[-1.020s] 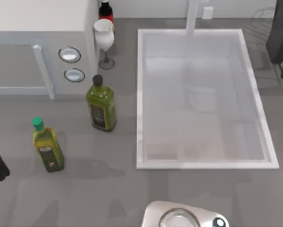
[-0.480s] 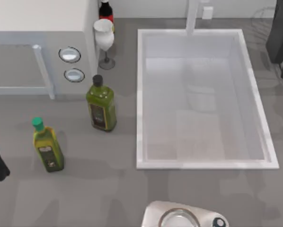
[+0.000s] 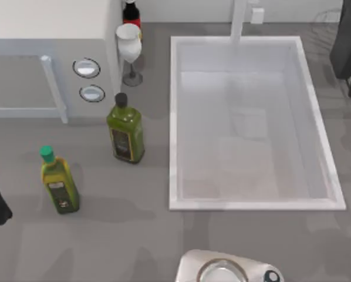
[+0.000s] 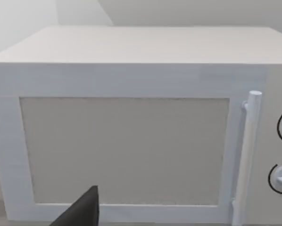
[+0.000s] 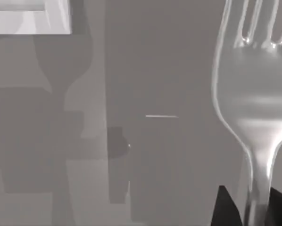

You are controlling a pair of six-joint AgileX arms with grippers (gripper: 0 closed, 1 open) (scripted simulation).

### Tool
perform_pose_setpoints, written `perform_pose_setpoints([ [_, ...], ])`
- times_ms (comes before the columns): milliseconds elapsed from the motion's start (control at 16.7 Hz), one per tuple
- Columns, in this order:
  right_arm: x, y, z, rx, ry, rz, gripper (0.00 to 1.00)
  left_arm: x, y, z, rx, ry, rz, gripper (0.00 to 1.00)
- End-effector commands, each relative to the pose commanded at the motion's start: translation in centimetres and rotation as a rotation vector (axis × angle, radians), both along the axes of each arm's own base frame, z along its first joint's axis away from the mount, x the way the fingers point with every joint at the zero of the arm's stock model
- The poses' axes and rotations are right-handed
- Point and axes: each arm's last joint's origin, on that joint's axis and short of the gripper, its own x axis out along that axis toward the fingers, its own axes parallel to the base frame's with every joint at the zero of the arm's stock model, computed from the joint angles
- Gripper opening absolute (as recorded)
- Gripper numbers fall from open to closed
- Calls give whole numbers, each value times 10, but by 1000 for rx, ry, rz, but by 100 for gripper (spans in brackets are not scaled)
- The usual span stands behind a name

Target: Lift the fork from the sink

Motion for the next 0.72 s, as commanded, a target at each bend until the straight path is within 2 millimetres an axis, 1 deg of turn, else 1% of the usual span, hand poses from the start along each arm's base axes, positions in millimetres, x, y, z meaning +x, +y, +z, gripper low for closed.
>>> perform_pose_setpoints([
  [180, -2, 0, -35, 0, -10, -1, 0, 0, 0, 0, 0, 0, 0, 100],
  [300, -6, 0, -51, 0, 1, -1, 0, 0, 0, 0, 0, 0, 0, 100],
  [360, -7, 0, -55, 1, 4, -1, 0, 0, 0, 0, 0, 0, 0, 100],
  [600, -7, 0, -56, 1, 5, -1, 0, 0, 0, 0, 0, 0, 0, 100],
  [720, -7, 0, -56, 1, 5, -1, 15, 0, 0, 0, 0, 0, 0, 100],
])
